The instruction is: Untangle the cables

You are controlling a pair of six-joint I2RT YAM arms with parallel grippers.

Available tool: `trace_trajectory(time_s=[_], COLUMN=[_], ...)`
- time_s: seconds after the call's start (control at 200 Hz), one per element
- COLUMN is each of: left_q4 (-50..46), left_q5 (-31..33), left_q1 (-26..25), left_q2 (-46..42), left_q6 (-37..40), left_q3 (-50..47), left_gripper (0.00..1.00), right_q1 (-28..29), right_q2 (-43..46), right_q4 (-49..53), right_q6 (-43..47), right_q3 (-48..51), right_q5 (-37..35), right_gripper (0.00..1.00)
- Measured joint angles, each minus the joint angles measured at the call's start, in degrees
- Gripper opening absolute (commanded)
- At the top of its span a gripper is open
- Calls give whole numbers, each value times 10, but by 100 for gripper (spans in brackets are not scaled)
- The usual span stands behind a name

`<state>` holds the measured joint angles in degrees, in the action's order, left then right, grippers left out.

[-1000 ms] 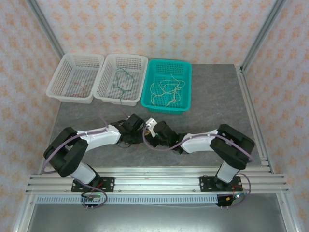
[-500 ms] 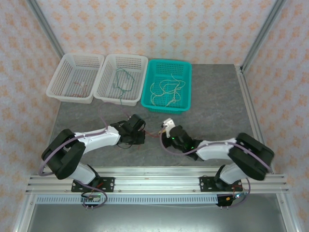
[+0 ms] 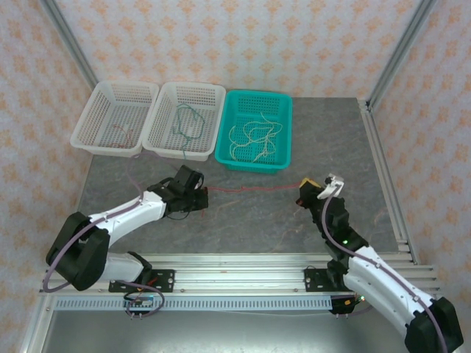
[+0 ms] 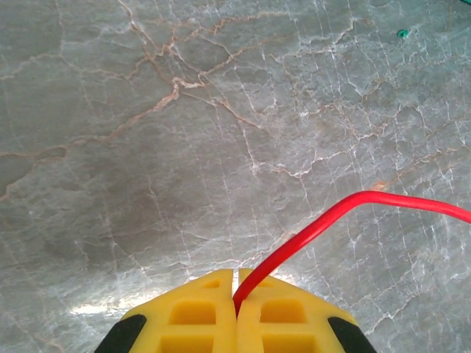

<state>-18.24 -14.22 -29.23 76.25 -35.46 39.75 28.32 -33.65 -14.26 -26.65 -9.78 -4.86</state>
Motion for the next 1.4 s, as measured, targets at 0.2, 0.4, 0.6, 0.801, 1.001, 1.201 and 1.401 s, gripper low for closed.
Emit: trace_trajectory(time_s=[0.2,0.4,0.6,0.801,1.001,1.201,1.401], left_q4=[-11,-31,-80,-149,-187,-211,-222], left_q5=[-12,-16,-23,18,27,35,82], left_q1=[0,0,4,39,180,322,438], left_q2=[-14,-82,-135,-139,-61,69,177], left_q6=[19,37,41,60,67,59,13], left_q3=[-4,0,48,229,377,504,561], left_gripper=[0,0,0,0,0,0,0], right_q1=[-21,-72,-79,-77,-77,-77,-77], right_q2=[32,37,-23,-32,5,38,60], right_q4=[78,122,96,28,-38,-17,5], right_q6=[-87,-136,-149,-177,-223,-244,-246], right_q3=[5,-23,-100,-165,-130,-118,-116], right_q5=[-7,33,129,191,177,177,173], right_gripper=[0,0,23,90,98,99,99])
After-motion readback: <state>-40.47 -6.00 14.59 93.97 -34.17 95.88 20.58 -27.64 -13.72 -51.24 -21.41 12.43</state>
